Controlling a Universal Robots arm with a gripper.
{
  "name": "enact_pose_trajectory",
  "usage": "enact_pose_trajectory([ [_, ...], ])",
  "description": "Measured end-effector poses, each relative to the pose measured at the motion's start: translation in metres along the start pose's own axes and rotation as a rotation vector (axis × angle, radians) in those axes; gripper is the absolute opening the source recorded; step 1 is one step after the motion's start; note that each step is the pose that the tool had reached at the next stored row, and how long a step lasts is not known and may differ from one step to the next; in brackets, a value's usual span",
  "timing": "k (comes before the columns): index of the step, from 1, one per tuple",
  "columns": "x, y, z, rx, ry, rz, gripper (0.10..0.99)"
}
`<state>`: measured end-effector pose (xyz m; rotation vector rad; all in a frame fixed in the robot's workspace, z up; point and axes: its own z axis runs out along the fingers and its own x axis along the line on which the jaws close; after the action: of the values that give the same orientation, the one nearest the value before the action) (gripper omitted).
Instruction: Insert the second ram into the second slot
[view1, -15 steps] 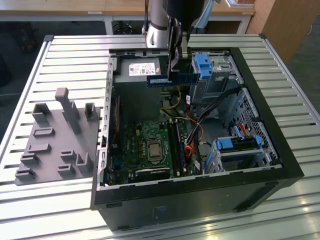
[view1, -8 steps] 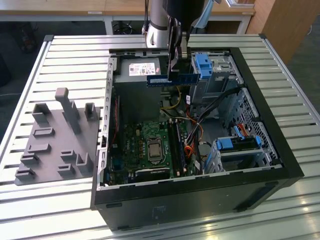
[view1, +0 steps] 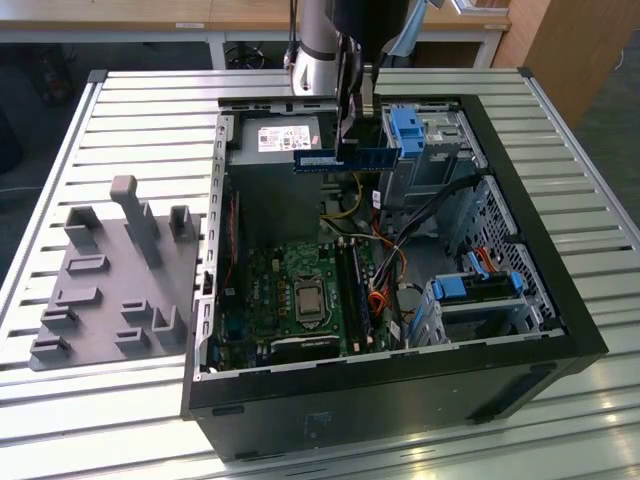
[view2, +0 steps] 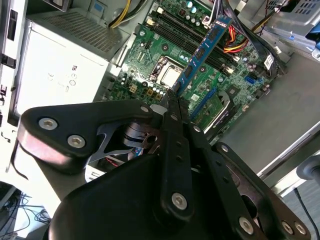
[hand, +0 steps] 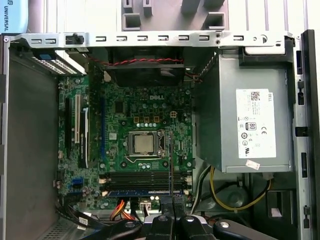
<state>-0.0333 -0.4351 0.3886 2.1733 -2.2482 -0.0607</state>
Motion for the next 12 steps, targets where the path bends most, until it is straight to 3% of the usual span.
enact_pose_trajectory([
  [12, 0.0, 0.0, 0.0, 0.0, -0.001, 0.026, 0.122],
])
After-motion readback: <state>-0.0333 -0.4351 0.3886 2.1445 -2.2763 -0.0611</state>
